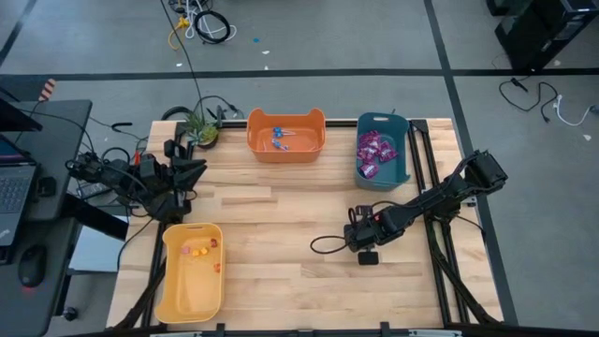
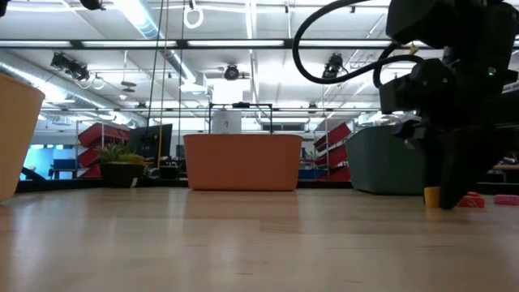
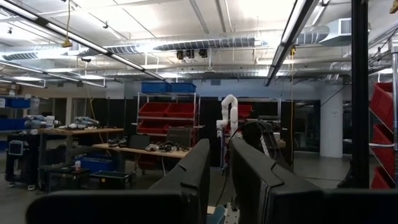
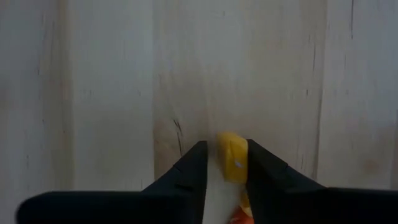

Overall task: Sort candy
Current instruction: Put the yellow candy into the yellow bin

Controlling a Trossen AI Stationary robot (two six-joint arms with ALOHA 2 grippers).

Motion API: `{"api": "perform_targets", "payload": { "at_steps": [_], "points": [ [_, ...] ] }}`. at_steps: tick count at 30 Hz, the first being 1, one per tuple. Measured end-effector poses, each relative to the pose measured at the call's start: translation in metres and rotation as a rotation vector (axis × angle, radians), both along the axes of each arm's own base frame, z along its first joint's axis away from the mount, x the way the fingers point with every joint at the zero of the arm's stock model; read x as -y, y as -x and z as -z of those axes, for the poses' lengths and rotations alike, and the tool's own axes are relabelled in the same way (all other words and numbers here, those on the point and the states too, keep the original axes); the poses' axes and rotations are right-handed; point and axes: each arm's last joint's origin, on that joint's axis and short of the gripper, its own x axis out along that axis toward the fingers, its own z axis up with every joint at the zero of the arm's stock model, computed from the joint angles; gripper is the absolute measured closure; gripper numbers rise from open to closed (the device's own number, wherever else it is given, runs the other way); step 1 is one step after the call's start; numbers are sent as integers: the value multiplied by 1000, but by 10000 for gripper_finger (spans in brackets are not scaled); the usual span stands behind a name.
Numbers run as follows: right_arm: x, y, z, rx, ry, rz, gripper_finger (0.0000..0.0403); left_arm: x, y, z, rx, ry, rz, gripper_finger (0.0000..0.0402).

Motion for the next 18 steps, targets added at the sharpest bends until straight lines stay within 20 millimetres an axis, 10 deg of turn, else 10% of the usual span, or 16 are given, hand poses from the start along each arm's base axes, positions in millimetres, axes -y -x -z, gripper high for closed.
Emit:
{"api": "perform_targets", "payload": {
  "at_steps": [18],
  "points": [
    [-4, -16, -19, 50, -11, 1, 370, 0, 0, 0, -3, -2, 0, 335]
  ]
}}
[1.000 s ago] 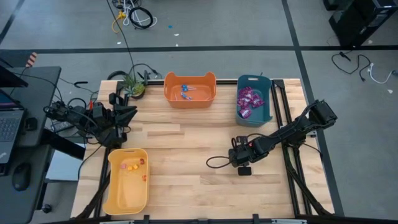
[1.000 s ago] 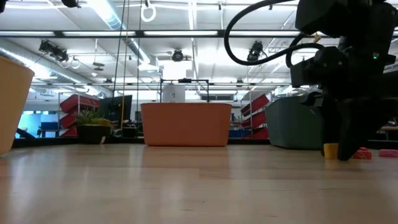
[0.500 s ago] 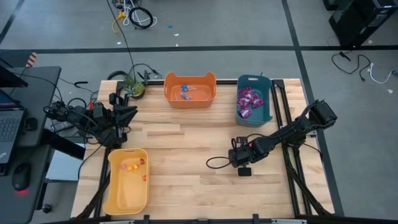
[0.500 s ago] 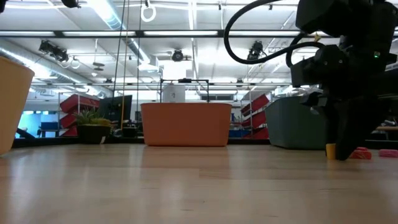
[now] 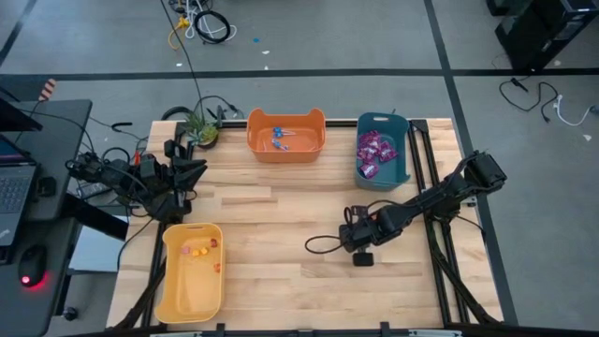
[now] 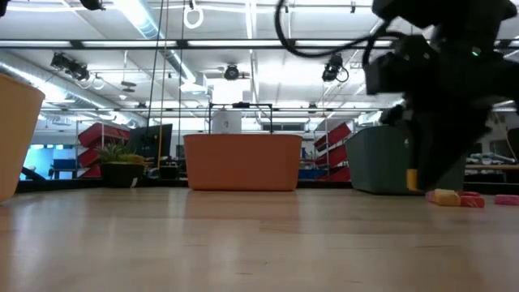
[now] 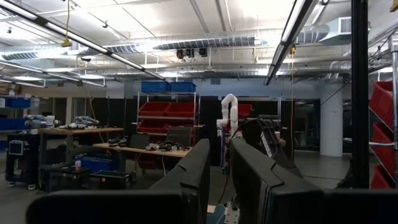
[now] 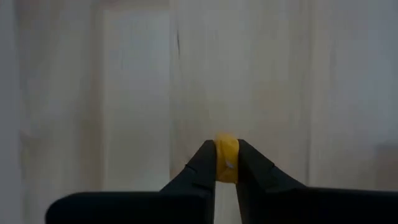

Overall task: Sort candy
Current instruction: Put the yellow candy into the yellow bin

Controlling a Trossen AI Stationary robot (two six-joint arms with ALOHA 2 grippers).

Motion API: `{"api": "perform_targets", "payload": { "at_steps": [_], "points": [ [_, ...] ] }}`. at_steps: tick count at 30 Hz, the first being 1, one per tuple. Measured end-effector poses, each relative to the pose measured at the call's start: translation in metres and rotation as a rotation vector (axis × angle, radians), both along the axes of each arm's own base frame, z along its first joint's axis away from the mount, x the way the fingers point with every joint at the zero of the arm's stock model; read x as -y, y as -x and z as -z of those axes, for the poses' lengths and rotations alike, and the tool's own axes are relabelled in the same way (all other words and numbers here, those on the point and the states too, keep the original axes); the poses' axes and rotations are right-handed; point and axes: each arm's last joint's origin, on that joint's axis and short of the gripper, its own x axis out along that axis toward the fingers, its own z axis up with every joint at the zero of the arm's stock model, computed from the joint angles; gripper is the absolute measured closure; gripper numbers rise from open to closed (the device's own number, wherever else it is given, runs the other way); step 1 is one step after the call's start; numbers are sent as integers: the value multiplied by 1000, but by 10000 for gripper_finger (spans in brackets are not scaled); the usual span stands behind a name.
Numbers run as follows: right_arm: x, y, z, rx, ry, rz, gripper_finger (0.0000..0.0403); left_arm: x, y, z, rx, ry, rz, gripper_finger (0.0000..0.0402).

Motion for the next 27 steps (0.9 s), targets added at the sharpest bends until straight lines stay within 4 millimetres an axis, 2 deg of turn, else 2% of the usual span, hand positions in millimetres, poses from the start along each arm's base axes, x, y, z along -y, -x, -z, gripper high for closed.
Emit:
{"api": "perform_targets", "payload": {
  "at_steps": [8, 16, 20, 27],
  "points": [
    [3, -30, -32, 160, -33, 50, 374, 0, 0, 0, 0, 0, 0, 335],
    [7, -66, -65, 523, -80, -6, 371, 0, 0, -1, 10, 4, 0, 335],
    [12, -76, -76, 669, -65, -11, 371, 0, 0, -1, 9, 4, 0, 335],
    [18, -85, -89, 815, -51, -28, 371, 0, 0, -1, 8, 3, 0, 335]
  ]
}}
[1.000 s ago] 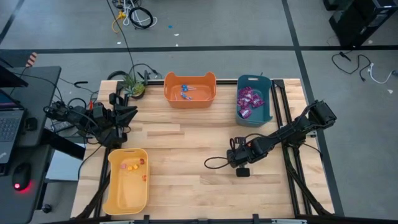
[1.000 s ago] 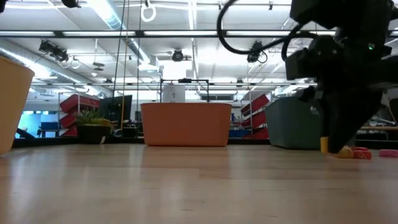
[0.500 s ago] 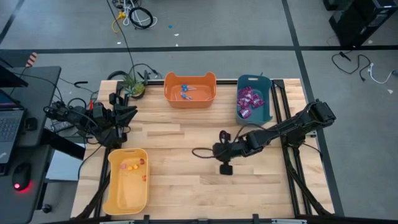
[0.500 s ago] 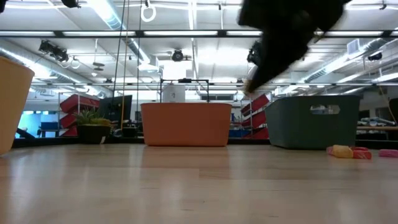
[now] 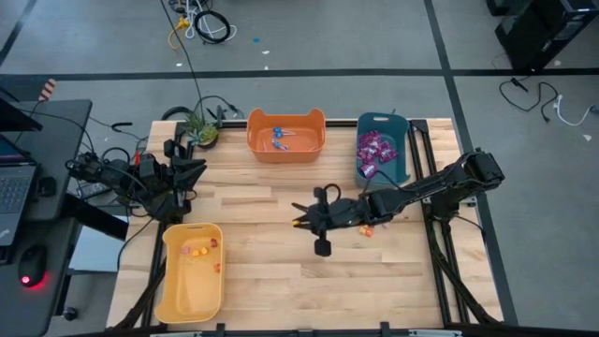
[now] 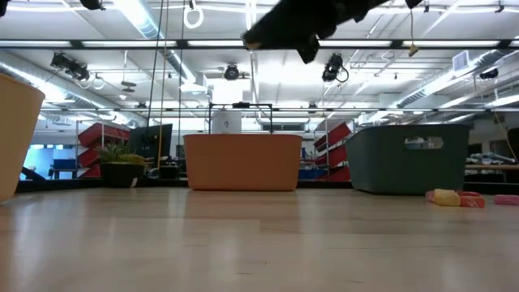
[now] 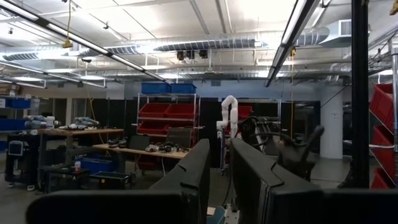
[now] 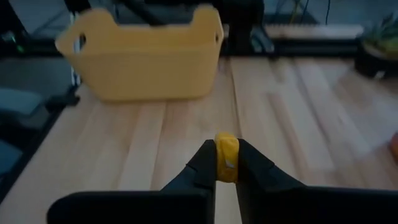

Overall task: Sort candy
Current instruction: Put the yellow candy into the yellow bin

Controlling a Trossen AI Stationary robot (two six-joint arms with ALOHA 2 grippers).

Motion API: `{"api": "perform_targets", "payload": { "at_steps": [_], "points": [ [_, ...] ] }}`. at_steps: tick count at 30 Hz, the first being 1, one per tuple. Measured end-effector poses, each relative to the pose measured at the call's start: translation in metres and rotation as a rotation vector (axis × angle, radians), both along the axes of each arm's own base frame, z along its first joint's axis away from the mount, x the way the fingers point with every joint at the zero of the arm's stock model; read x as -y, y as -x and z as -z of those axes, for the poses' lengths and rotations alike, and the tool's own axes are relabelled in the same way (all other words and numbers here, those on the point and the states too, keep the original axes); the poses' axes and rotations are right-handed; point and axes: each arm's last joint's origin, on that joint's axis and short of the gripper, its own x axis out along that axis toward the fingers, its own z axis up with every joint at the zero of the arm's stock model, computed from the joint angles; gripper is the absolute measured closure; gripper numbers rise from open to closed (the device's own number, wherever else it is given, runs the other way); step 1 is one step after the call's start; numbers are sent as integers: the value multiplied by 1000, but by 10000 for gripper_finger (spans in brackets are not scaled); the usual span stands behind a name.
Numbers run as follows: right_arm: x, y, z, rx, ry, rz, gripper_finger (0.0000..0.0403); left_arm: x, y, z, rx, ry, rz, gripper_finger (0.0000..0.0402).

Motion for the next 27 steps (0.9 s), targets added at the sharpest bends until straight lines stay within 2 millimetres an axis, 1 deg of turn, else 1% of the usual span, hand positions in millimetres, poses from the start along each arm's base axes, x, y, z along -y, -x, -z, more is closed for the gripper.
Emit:
{"api": "perform_targets", "payload": {
  "at_steps": [8, 16, 18, 19, 21, 23, 25, 27],
  "points": [
    [1, -6, -14, 154, 9, 0, 371, 0, 0, 0, 0, 0, 0, 335],
    [1, -9, -24, 261, 29, 4, 371, 0, 0, 0, 0, 0, 0, 335],
    [1, -12, -23, 295, 26, 5, 371, 0, 0, 0, 0, 0, 0, 335],
    [0, -14, -20, 292, 33, 2, 371, 0, 0, 0, -1, 0, 0, 335],
    [-3, -25, -14, 297, 35, 1, 371, 0, 0, 0, -1, 0, 0, 335],
    [-5, -37, -4, 261, 41, -1, 371, 0, 0, 0, -3, -2, 0, 335],
    [-9, -50, -2, 263, 44, -9, 370, 0, 0, 0, -4, -2, -1, 335],
    [-12, -62, -5, 285, 48, -35, 370, 0, 0, 0, -3, -2, -1, 335]
  ]
}}
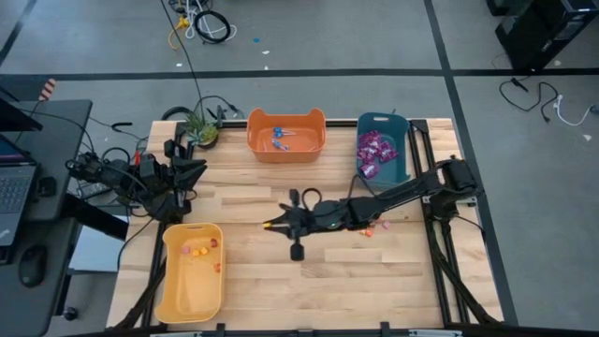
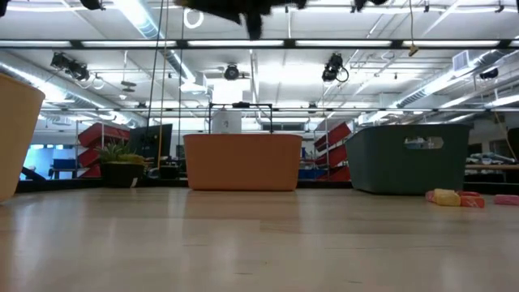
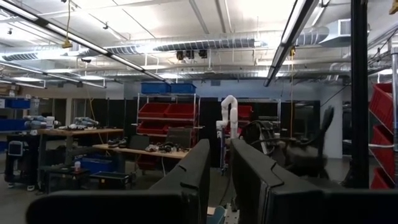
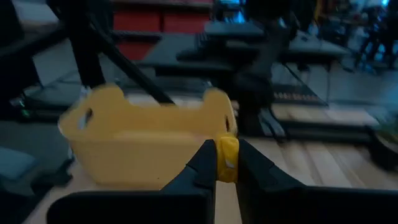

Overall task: Sort candy
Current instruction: Put the yellow candy into the yellow bin

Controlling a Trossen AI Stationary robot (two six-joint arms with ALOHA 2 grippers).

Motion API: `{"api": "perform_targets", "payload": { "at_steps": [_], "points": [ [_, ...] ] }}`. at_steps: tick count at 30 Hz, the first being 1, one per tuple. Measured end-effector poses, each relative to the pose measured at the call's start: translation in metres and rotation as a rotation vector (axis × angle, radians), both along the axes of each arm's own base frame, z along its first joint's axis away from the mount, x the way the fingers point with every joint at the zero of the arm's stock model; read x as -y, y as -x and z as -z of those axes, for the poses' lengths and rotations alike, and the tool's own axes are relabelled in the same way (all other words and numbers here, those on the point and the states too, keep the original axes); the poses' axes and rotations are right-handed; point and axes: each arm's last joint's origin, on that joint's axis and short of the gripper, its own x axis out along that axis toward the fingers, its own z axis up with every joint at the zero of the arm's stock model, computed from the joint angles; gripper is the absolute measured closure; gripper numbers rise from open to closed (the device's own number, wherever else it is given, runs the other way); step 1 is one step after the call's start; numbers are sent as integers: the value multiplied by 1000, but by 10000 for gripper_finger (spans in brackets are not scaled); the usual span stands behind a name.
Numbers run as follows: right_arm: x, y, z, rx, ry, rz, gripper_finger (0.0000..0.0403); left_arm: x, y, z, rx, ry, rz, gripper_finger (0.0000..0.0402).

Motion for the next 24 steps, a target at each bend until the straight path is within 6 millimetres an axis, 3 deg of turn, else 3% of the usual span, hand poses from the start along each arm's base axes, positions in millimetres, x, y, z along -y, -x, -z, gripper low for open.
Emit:
{"api": "perform_targets", "payload": {
  "at_steps": [9, 24],
  "points": [
    [-4, -45, -11, 76, 5, -95, 371, 0, 0, 0, -2, -2, -1, 335],
    [0, -110, 11, 118, -14, -155, 372, 0, 0, 1, -6, -2, 0, 335]
  ]
}}
